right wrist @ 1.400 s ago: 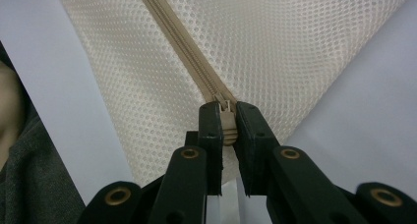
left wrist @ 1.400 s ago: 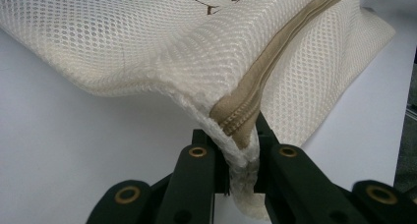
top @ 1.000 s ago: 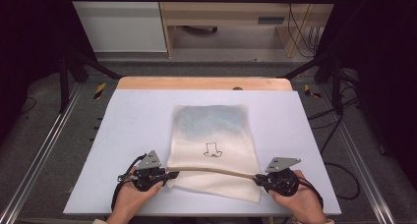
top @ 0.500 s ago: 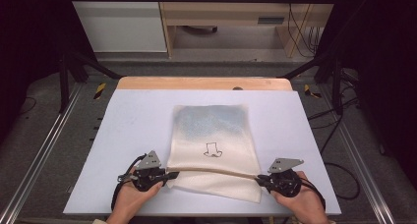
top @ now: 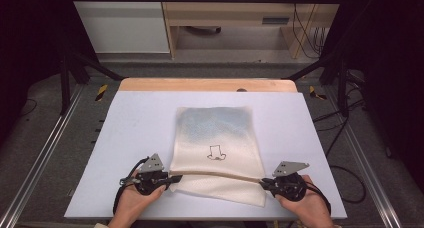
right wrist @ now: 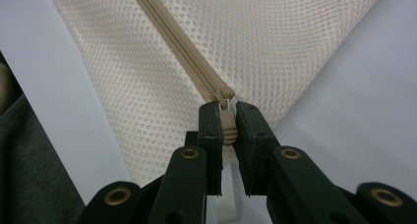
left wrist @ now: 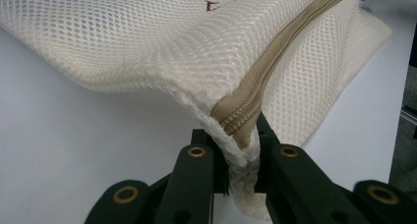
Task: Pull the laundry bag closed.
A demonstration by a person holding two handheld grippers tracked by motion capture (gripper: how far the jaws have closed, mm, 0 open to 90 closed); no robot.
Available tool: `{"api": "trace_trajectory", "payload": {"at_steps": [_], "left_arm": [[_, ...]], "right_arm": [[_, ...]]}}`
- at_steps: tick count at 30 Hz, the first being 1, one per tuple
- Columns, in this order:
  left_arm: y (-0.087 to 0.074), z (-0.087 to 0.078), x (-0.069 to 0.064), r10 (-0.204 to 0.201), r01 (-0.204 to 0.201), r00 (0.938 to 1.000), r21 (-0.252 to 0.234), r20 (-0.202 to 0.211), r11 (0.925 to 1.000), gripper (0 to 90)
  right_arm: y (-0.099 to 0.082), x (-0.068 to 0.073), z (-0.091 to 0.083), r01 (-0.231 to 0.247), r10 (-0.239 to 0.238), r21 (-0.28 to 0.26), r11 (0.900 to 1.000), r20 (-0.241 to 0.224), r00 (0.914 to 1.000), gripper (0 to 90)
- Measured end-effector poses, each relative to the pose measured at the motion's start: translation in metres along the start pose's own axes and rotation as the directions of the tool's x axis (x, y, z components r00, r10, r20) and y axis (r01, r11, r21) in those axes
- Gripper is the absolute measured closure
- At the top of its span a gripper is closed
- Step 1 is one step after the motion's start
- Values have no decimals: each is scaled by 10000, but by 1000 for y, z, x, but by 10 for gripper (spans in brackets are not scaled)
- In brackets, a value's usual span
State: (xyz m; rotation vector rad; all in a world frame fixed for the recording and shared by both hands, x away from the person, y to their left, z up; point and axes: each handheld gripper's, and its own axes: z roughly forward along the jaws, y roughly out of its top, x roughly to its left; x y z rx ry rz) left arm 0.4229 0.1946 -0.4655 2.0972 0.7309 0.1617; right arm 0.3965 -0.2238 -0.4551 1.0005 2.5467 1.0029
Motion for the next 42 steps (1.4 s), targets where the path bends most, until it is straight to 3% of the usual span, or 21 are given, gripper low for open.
{"api": "trace_trajectory", "payload": {"at_steps": [2,4,9,13,15,17,19,22,26,29,31,34,38,42], "left_arm": [[-1,1,0,-56,56,10000,88,16,9999,786],[-1,-1,0,-141,141,9996,21,-253,9999,701],[-2,-11,3,-612,596,9971,-364,-453,9976,469],[-5,-22,6,-794,744,9927,-568,-909,9956,325],[-4,-28,8,-755,642,9870,-823,-1420,9945,226],[-2,-33,12,-657,434,9769,-1123,-2033,9927,166],[0,-38,18,-758,422,9696,-1462,-2328,9884,107],[0,-44,28,-959,454,9611,-1942,-2592,9799,68],[-2,-52,37,-1172,506,9488,-2248,-2935,9731,66],[-3,-59,42,-1218,427,9448,-2542,-3041,9662,62],[-4,-63,45,-1191,321,9401,-2651,-3194,9637,56],[-7,-69,52,-1312,346,9322,-2778,-3374,9600,55],[-9,-74,59,-1358,313,9219,-2797,-3627,9596,55],[-13,-78,67,-1247,203,9170,-2680,-3789,9632,55]], "right_arm": [[0,0,0,-35,35,-54,10000,19,10000,815],[-1,-1,1,-86,85,-36,10000,-24,10000,780],[-2,-4,-2,-343,363,-563,9978,343,9988,526],[4,-5,-6,-509,625,-1517,9871,731,9954,328],[9,-3,-7,-268,534,-2017,9791,1274,9904,237],[15,-2,-9,-201,596,-2432,9698,1562,9859,185],[19,-3,-11,-90,674,-2875,9577,1940,9787,141],[24,-9,-16,-183,1010,-3567,9340,2145,9715,92],[25,-20,-18,-346,1386,-3854,9221,2454,9595,52],[23,-25,-21,-325,1466,-3948,9182,2625,9537,47],[21,-28,-22,-389,1618,-4094,9115,2700,9492,46],[18,-33,-25,-483,1820,-4132,9094,2909,9393,46],[14,-39,-27,-601,2028,-4126,9089,3115,9284,45],[8,-45,-31,-751,2263,-4143,9071,3292,9168,47]]}}
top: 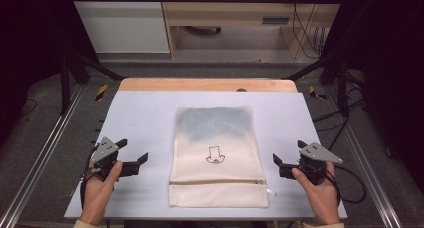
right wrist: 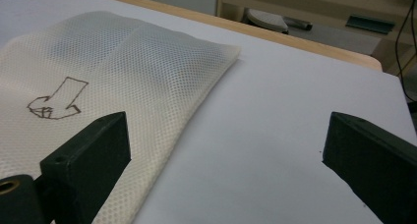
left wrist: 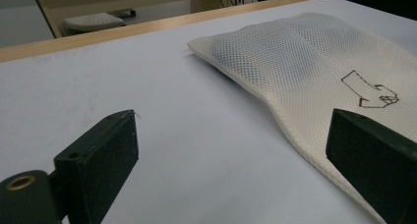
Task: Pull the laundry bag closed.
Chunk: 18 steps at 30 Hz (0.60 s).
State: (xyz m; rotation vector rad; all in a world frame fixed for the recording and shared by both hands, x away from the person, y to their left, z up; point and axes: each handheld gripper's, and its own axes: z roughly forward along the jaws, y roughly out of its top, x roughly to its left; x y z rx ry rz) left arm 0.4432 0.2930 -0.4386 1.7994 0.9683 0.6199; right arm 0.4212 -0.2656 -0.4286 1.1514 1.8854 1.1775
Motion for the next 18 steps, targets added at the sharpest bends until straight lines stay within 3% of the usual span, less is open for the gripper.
{"api": "trace_trajectory", "payload": {"at_steps": [8,18], "left_arm": [[-4,0,13,-26,31,9999,400,-124,9992,55],[-10,5,24,500,-439,9979,1361,-417,9897,55]], "right_arm": [[-8,-15,-5,-275,267,149,9995,499,9984,47],[-22,-29,-7,-635,585,602,9962,816,9949,51]]}}
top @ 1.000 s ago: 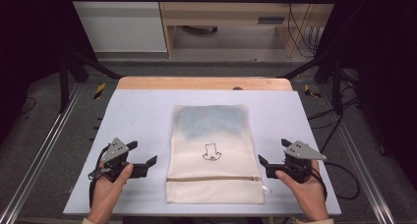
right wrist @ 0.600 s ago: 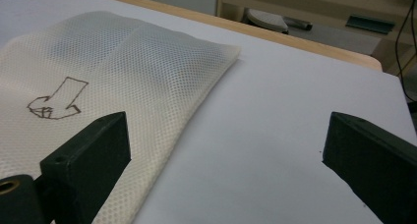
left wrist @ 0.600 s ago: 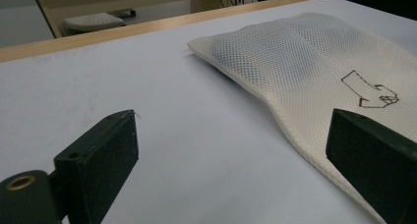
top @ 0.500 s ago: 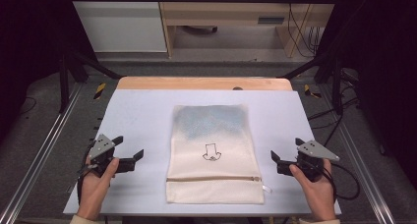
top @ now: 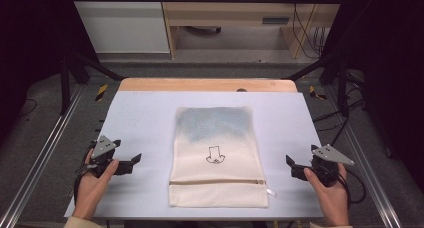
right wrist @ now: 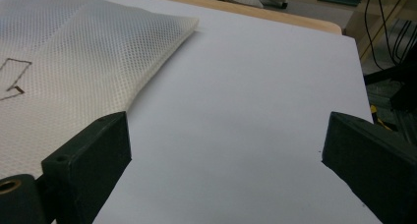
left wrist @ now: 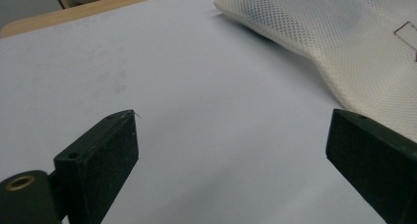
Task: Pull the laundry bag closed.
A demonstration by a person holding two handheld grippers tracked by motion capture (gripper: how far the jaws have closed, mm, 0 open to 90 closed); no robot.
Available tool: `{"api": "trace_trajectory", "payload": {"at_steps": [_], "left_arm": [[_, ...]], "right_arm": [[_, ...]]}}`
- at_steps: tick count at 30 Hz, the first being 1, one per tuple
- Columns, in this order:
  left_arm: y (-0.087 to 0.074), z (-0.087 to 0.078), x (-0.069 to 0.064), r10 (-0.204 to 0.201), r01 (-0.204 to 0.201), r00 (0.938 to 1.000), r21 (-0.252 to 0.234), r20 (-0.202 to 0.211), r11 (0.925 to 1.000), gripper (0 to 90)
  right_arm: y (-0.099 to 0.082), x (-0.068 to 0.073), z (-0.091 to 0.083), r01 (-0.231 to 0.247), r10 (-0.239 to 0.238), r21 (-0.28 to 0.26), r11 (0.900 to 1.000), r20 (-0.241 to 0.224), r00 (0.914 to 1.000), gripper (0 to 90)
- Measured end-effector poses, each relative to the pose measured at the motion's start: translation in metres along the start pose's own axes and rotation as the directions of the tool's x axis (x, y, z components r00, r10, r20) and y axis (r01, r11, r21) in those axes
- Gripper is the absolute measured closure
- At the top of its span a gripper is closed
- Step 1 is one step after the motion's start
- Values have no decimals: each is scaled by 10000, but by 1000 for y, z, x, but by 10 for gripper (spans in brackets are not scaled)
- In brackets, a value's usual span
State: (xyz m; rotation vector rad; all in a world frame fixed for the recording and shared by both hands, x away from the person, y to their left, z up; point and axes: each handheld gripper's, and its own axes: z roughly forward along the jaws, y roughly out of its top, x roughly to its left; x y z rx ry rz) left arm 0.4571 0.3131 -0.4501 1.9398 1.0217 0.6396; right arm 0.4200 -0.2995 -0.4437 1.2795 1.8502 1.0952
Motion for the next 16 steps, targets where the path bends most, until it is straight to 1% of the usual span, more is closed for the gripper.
{"api": "trace_trajectory", "payload": {"at_steps": [3,5,6,10,11,12,14,16], "left_arm": [[-3,2,4,0,2,10000,364,-53,9993,50],[-5,4,6,15,-5,9998,536,-183,9986,50],[-5,4,7,-17,31,9998,646,-216,9979,50],[-9,8,8,5,24,9996,1080,-273,9941,49],[-9,9,7,54,-18,9996,1213,-294,9926,48],[-10,10,7,113,-73,9995,1330,-291,9911,48],[-10,11,5,195,-153,9994,1498,-270,9886,47],[-10,13,4,187,-150,9996,1529,-230,9881,47]], "right_arm": [[-7,-3,2,47,-50,410,9991,62,10000,55],[-11,-5,4,89,-93,583,9983,72,9999,58],[-14,-4,4,-21,20,762,9971,17,10000,59],[-20,-1,5,178,-180,1263,9918,1,9998,59],[-21,0,5,159,-150,1337,9909,-75,9999,59],[-22,0,6,237,-226,1371,9903,-93,9997,60],[-21,2,6,190,-181,1413,9898,-73,9998,60],[-21,2,8,246,-230,1453,9891,-129,9997,60]]}}
